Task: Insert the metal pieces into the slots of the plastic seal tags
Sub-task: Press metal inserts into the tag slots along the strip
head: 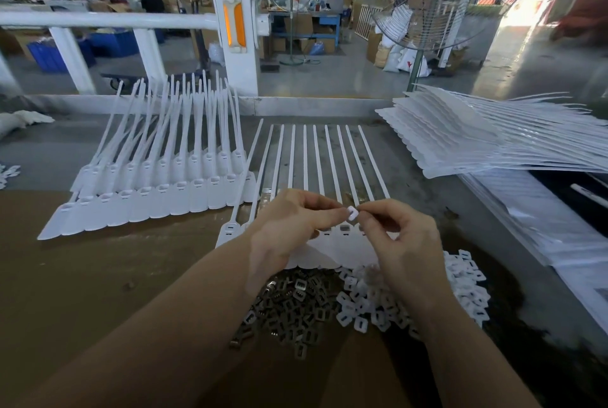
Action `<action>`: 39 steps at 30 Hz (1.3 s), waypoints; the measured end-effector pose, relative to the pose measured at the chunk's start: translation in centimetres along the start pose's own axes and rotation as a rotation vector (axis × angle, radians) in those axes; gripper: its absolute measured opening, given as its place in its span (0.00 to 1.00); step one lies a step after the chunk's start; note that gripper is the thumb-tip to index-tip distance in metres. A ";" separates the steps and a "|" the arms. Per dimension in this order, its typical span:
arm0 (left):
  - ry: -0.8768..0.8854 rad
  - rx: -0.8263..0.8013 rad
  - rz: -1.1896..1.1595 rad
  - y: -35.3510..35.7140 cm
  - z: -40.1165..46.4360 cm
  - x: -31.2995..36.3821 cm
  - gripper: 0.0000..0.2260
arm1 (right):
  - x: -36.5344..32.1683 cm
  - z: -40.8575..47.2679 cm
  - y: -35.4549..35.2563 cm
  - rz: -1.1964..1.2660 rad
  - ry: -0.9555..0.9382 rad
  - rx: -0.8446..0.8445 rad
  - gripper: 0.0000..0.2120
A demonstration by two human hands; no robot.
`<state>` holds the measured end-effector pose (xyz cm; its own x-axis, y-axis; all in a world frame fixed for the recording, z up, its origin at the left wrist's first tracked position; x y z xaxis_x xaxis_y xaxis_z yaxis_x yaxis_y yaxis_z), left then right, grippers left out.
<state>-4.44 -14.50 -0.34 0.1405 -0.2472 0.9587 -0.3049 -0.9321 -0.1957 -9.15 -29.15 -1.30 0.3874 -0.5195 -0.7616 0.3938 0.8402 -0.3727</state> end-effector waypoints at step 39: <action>0.019 -0.062 -0.229 0.8 -0.8 -0.2 0.03 | -0.2 0.0 0.1 0.197 0.095 -0.074 0.06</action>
<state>-5.50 -14.96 -0.54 0.1948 -0.0259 0.9805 -0.3250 -0.9449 0.0396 -9.18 -28.97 -1.16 0.3690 -0.3305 -0.8687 0.2553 0.9347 -0.2472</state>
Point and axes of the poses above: each hand's wrist, its own z-axis towards the middle knuckle, its own y-axis out of the palm, x = y × z, the point moved 2 cm from there along z, towards the middle knuckle, and after that the axes turned 5 degrees about -y, right-handed, at the moved point
